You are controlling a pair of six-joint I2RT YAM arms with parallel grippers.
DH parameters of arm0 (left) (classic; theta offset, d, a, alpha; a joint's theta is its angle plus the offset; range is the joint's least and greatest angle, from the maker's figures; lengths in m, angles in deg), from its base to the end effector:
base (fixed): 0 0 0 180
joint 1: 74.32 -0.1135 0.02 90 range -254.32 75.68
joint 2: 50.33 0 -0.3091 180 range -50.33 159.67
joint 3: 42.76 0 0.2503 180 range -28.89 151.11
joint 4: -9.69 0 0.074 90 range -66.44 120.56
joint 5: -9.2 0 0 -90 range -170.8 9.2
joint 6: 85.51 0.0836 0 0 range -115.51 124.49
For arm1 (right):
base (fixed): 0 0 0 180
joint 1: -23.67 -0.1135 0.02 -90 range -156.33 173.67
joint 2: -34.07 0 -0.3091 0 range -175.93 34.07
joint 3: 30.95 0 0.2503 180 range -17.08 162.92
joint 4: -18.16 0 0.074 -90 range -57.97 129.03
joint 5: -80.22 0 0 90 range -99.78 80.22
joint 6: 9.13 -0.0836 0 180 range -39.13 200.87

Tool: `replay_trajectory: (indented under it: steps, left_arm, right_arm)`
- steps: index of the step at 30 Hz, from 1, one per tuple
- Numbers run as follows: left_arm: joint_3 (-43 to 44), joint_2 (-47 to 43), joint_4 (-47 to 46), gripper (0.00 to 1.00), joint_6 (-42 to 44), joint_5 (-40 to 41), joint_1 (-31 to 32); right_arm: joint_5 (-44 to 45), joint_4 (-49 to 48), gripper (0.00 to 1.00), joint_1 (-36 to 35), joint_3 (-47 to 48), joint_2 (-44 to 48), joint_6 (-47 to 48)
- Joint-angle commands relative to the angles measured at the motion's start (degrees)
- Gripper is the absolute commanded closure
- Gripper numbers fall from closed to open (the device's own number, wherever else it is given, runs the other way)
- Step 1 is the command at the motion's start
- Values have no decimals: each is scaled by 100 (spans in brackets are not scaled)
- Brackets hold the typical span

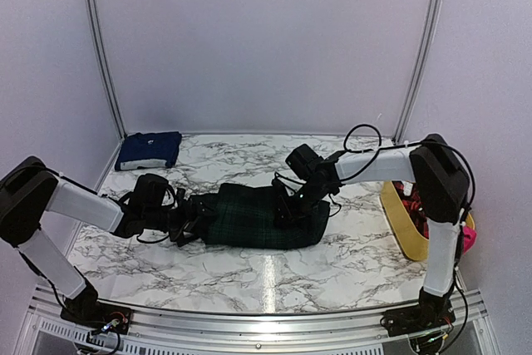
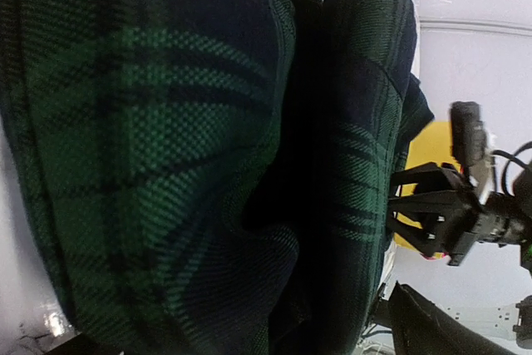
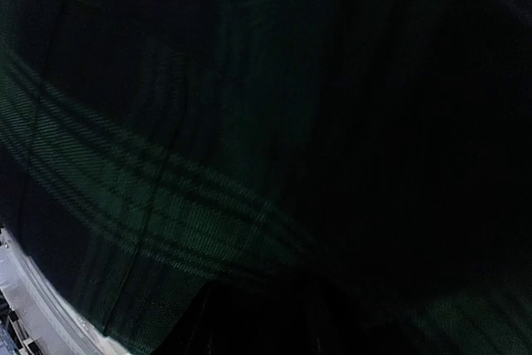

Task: Fold and stack the mixed laundry pile
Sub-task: Move the square-folded skirt to the corner of the board.

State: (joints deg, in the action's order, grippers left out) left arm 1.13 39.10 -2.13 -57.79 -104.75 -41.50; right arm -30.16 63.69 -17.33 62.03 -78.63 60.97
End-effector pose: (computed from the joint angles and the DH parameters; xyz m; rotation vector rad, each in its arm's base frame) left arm 0.2483 -0.2005 0.1604 -0.3530 2.4325 -1.3135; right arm 0.3120 0.3098 0.1758 -0.6326 2.7826 0.7589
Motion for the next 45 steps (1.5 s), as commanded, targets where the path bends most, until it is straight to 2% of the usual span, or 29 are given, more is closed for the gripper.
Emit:
replay_trajectory:
  steps: [1, 5, 10, 13, 16, 17, 19, 22, 24, 31, 38, 45]
  left_arm:
    - [91, 443, -48, 1, -145, -418, -30]
    - [200, 868, -540, 1, -411, -691, -9]
    - [731, 1322, -795, 1, -454, -953, 101]
    - [1063, 1572, -813, 9, -438, -1046, 190]
    - [1195, 1620, -806, 28, -356, -886, 207]
    - [1207, 1587, -783, 40, -297, -778, 203]
    - [1299, 1529, -622, 56, -162, -574, 199]
    - [1612, 1533, -8, 80, 197, -385, 207]
    - [1864, 1521, 682, 100, 517, -240, 192]
    - [3466, 1495, 3743, 100, 2316, 992, -74]
    - [5366, 2243, 5448, 100, 3888, 1815, -723]
    - [7594, 3029, 6576, 100, 4801, 2131, -1275]
  right_arm:
    - [-172, -62, 65, -32, -92, -533, 121]
    - [-216, -161, 68, -32, -167, -789, 235]
    - [-189, -144, 69, -35, -199, -946, 369]
    - [-165, -137, 70, -33, -178, -999, 405]
    - [-143, -148, 70, -34, -162, -1050, 406]
    - [-146, -138, 70, -35, -145, -1061, 404]
    - [-127, -134, 69, -25, -101, -1054, 389]
    - [-79, -118, 69, 30, 41, -1024, 382]
    - [-47, -72, 66, 127, 202, -974, 368]
    - [-17, 161, 46, 655, 635, -159, 276]
    - [-37, 399, 42, 1179, 457, 658, 406]
    - [-47, 405, 42, 1367, -185, 1115, 513]
